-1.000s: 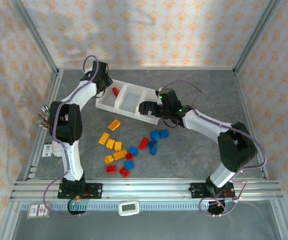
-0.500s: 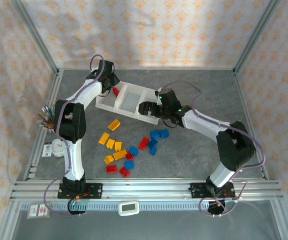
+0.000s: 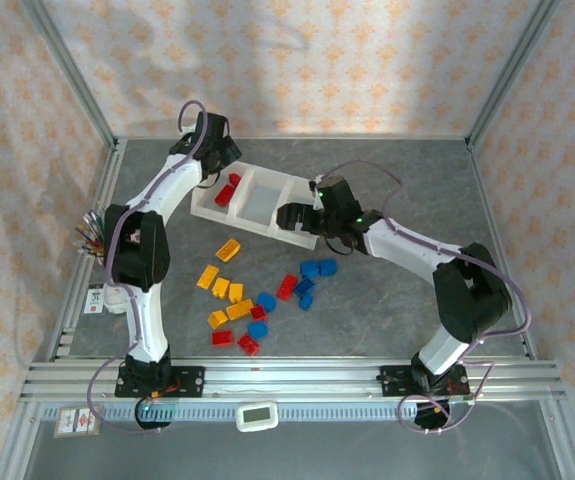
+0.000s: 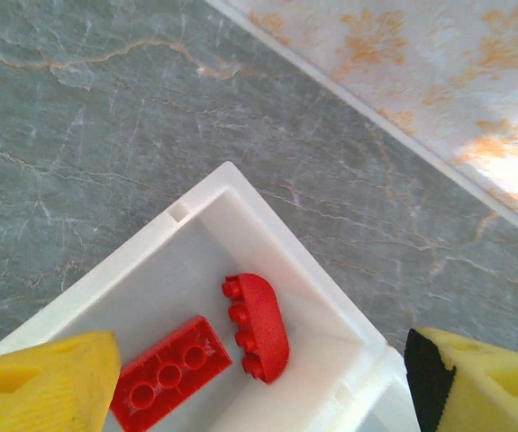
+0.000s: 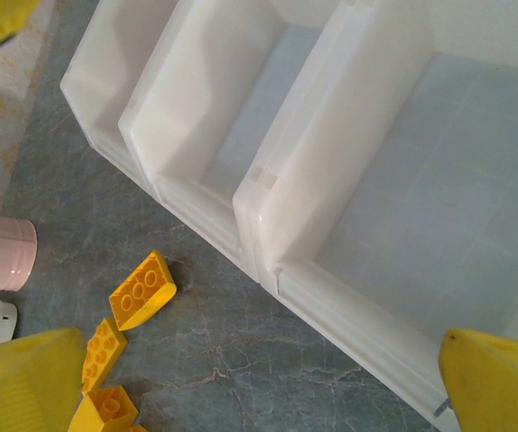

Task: Sort the legos into containers by color
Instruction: Place the lego in the container, then pick up the lego from the center of the table.

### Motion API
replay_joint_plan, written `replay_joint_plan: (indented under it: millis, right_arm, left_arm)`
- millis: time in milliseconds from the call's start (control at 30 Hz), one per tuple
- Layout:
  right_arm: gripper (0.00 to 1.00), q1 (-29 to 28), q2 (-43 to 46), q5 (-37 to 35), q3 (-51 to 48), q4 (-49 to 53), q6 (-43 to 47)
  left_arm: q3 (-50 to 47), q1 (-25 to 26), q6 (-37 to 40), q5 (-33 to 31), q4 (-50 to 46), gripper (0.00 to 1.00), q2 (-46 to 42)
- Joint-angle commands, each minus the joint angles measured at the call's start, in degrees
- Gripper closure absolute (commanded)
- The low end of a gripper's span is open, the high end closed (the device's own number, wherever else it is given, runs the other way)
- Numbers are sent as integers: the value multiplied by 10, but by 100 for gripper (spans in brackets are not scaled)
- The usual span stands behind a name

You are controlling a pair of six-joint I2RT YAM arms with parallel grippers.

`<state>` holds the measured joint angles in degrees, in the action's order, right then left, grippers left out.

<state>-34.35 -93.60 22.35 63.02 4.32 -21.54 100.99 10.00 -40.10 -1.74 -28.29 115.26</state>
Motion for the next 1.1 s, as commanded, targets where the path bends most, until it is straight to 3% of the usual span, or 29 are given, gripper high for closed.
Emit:
replay_joint_plan:
  millis: [0, 267, 500, 800, 1067]
  right_arm:
    - [0, 2, 41, 1, 7, 29, 17]
    - [0, 20, 117, 12, -65, 83, 8]
    - [0, 48, 195, 37, -164, 107, 2]
    - [0, 71, 246, 50, -259, 111, -11]
    - [0, 87, 250, 50, -283, 108, -19]
  left_arm:
    - [-33, 20, 29, 6, -16, 16, -101]
    - [-232, 82, 39, 25, -4, 16, -275]
    - [-383, 200, -8, 13, -20, 16, -380]
    - [-432, 327, -43, 15, -12, 16, -334]
    - [-414, 356, -10, 28, -5, 19, -244]
